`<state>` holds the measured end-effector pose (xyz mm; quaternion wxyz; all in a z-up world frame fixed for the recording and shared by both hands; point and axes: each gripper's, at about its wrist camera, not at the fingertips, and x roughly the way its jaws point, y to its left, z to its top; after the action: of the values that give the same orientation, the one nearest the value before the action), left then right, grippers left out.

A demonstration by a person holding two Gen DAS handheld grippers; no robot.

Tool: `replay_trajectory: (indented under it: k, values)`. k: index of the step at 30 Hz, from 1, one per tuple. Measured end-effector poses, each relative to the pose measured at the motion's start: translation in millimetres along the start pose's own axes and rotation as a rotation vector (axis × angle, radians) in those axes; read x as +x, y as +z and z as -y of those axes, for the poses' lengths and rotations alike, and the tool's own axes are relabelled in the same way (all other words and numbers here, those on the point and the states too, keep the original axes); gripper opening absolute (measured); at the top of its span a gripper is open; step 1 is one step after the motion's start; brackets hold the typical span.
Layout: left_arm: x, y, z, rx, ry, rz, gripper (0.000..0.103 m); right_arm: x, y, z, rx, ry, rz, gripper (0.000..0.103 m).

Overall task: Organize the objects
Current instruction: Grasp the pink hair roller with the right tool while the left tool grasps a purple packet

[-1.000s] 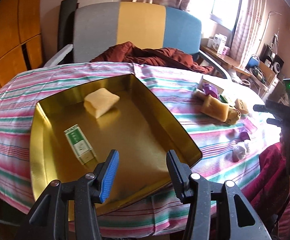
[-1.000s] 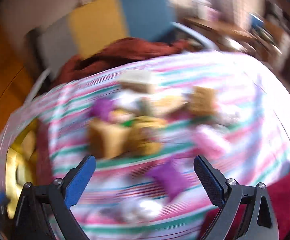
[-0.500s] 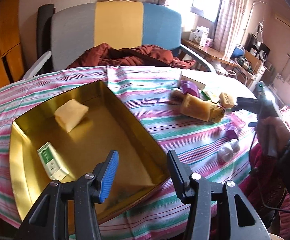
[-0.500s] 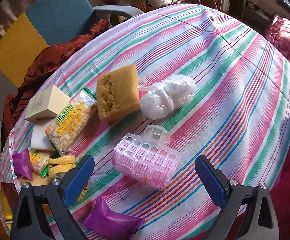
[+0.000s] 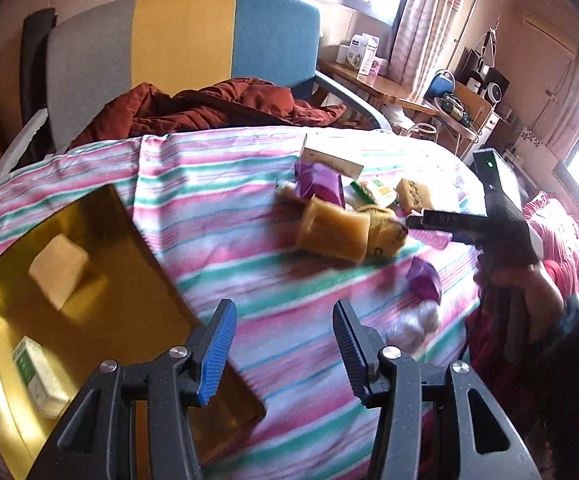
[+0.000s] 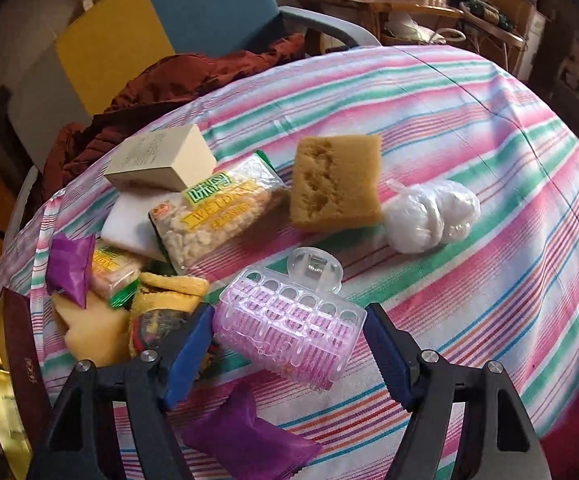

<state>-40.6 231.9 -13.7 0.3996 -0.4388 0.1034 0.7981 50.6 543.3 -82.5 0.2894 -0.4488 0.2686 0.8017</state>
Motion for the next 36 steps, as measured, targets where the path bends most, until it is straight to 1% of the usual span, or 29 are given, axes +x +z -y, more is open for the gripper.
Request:
replay_trajectory:
  k: [1, 3, 6, 8, 11, 15, 16, 17, 18, 20, 24, 25, 26, 27, 30, 32, 33, 35, 36]
  values:
    - [4.2, 5.8, 2.4, 0.006, 0.002, -0.003, 0.051, -2.3, -0.2, -1.5, -0.011, -0.002, 0.010, 0.076]
    - [14.3, 17.2, 8.7, 0.018, 0.003, -0.007, 0.051, -7.1, 1.0, 0.0, -0.005, 0.020, 0.030, 0.076]
    - [33.7, 31.6, 16.9, 0.032, 0.017, -0.035, 0.051, -15.8, 6.3, 1.2, 0.001, 0.032, 0.080, 0.076]
    - [47.3, 39.9, 22.3, 0.042, 0.009, -0.048, 0.051, -19.6, 8.0, 2.1, 0.013, 0.051, 0.101, 0.076]
    - [65.4, 61.3, 24.4, 0.033, 0.016, -0.062, 0.051, -25.1, 11.3, 3.1, 0.024, 0.099, 0.121, 0.076]
    - [87.4, 86.5, 32.2, 0.064, -0.006, -0.069, 0.051, -27.9, 14.2, -2.4, 0.019, 0.140, 0.137, 0.076]
    - [95.6, 90.9, 34.9, 0.083, -0.016, -0.088, 0.051, -28.1, 14.4, -3.4, 0.020, 0.151, 0.137, 0.076]
    - [105.8, 95.1, 36.3, 0.081, -0.022, -0.119, 0.053, -28.6, 14.5, -3.5, 0.020, 0.162, 0.135, 0.076]
    - [116.0, 99.0, 34.7, 0.048, -0.040, -0.154, 0.055, -28.6, 14.4, -3.5, 0.020, 0.171, 0.134, 0.076]
    - [129.9, 105.1, 29.1, -0.034, -0.100, -0.190, 0.064, -29.1, 14.1, -3.8, 0.017, 0.188, 0.131, 0.076]
    - [150.2, 116.9, 17.7, -0.148, -0.122, -0.226, 0.067, -30.3, 13.1, -6.6, 0.008, 0.222, 0.122, 0.077]
    - [155.6, 119.1, 16.7, -0.162, -0.119, -0.240, 0.068, -30.8, 12.6, -6.6, 0.007, 0.229, 0.121, 0.077]
    - [161.9, 120.8, 17.5, -0.166, -0.097, -0.259, 0.069, -31.3, 12.3, -6.9, 0.007, 0.239, 0.120, 0.077]
    - [166.0, 121.3, 18.8, -0.159, -0.082, -0.266, 0.069, -31.6, 12.1, -6.8, 0.008, 0.246, 0.118, 0.077]
    - [172.7, 119.5, 26.6, -0.129, -0.072, -0.270, 0.068, -32.1, 11.8, -7.0, 0.008, 0.255, 0.115, 0.077]
    - [173.3, 117.8, 28.9, -0.117, -0.051, -0.254, 0.063, -32.1, 12.2, -4.8, 0.010, 0.233, 0.115, 0.077]
    - [173.1, 116.5, 28.4, -0.115, -0.057, -0.245, 0.062, -31.5, 12.7, -2.6, 0.017, 0.226, 0.113, 0.077]
    - [169.8, 115.0, 26.3, -0.116, -0.071, -0.219, 0.054, -28.1, 13.3, 1.7, 0.033, 0.212, 0.099, 0.077]
    - [166.7, 114.9, 26.0, -0.108, -0.073, -0.204, 0.053, -25.1, 13.4, 3.2, 0.041, 0.210, 0.085, 0.077]
